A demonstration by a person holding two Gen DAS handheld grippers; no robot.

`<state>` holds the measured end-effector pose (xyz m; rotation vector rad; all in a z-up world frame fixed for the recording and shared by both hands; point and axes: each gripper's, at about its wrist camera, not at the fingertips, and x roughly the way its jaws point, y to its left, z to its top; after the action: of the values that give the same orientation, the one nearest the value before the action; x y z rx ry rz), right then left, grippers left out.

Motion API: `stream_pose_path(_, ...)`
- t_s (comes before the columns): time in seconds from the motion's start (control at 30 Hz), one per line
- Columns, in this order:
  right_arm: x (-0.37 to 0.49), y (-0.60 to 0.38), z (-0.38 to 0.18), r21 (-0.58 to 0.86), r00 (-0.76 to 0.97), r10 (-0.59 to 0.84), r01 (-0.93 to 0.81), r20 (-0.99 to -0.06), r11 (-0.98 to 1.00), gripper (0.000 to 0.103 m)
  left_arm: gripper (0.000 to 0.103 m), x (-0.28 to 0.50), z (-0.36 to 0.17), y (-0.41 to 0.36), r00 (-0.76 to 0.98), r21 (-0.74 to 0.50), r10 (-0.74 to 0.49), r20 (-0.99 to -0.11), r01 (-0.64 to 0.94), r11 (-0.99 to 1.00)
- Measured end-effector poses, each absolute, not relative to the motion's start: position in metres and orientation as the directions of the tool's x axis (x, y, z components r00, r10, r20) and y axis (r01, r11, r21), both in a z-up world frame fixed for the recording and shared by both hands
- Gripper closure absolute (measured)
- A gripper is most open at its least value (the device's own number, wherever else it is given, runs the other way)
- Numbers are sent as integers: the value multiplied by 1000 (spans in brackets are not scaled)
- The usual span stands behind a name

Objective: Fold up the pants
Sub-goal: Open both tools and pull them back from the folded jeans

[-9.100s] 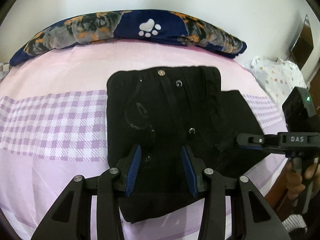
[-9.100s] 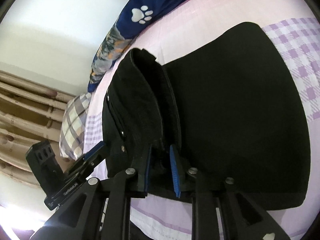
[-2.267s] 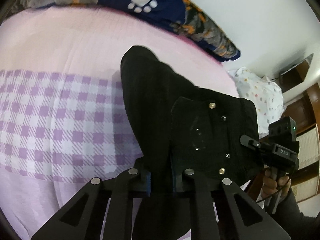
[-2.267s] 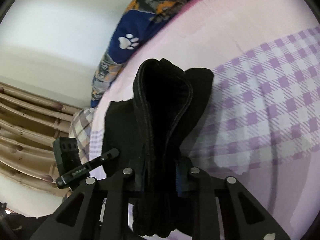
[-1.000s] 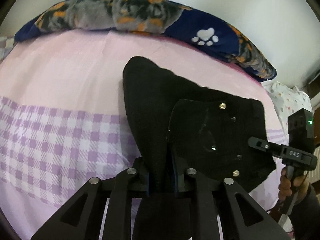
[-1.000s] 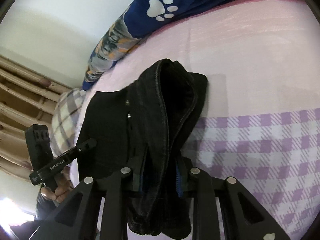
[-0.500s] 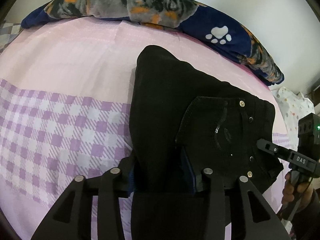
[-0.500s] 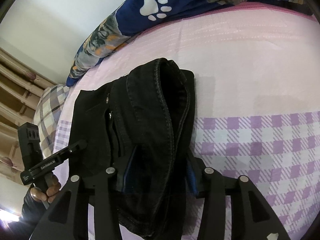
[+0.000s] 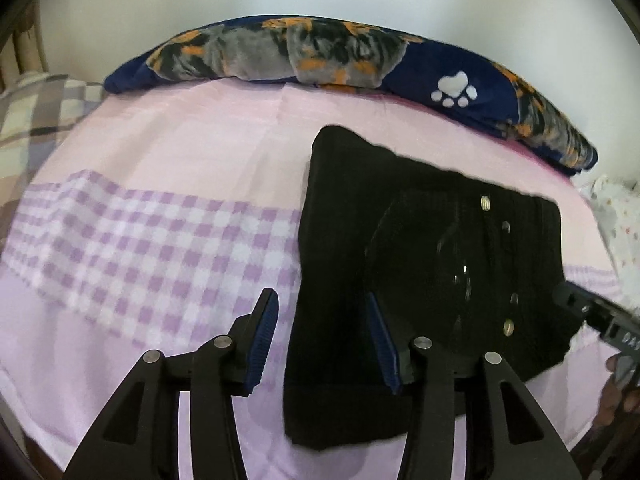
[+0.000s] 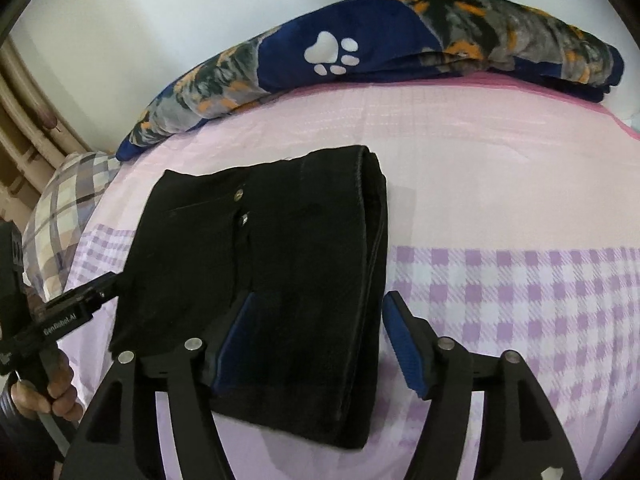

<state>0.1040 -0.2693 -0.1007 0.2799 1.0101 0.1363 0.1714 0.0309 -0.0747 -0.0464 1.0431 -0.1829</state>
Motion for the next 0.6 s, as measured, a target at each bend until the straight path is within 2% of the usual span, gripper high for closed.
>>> stream_pose_path(0.33, 60, -265, -109, 266, 524, 206, 40, -827, 963, 35, 55, 123, -69, 24, 502, -45, -104, -858, 128, 991)
stream_pose_path(0.6, 37, -256, -98, 243, 561, 175, 48, -809, 969, 34, 47, 90, -54, 20, 542, -16, -68, -838, 100, 995)
